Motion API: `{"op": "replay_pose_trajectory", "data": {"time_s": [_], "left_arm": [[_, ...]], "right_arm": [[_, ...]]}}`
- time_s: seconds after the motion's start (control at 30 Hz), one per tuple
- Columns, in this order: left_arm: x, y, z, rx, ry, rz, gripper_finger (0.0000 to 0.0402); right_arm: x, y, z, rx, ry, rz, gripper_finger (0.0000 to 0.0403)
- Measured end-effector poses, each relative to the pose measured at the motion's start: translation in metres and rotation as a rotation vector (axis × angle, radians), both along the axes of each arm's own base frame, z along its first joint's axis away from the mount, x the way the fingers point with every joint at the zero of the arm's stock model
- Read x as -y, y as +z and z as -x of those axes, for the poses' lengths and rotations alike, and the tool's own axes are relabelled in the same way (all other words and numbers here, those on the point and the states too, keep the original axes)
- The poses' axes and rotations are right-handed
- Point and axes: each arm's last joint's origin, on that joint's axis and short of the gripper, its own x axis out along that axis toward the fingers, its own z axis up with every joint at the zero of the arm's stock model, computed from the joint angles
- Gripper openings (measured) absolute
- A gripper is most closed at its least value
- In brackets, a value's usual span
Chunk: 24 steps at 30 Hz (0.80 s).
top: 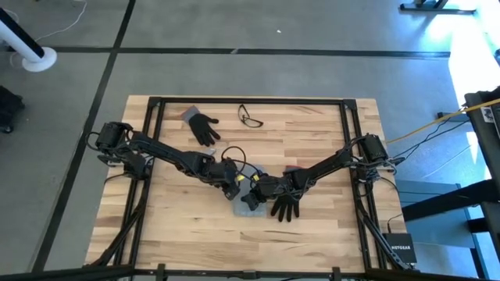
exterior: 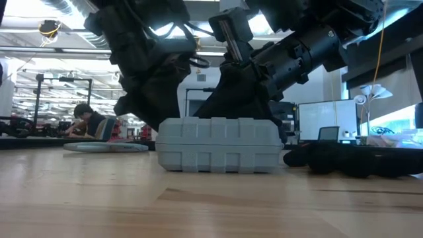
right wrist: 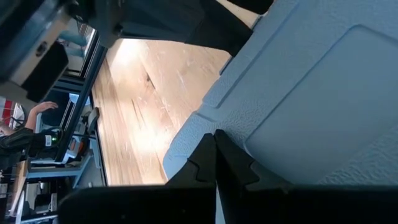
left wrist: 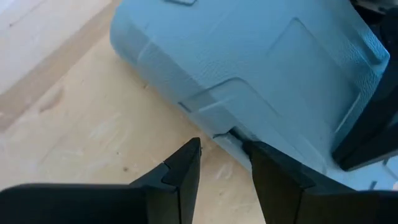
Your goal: Prefit tool cases
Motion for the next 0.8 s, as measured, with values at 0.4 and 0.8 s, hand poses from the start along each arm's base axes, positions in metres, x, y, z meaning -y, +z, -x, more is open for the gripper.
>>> {"op": "replay_pose_trajectory", "data": {"time_s": [0.4,0.8], "left_arm": [[0.015,0.001,0.001,-0.015,-0.312,-0.24,0.0126],[0.015,-0.011,0.025,-0.302,-0.247,-0.152,0.0126]], "right_arm": [[0.004,0.001,-0.001,0.006,0.007,-0.001,0.0],[0.005,0.002,-0.003,0.014,0.018,-0.01,0.0]]}}
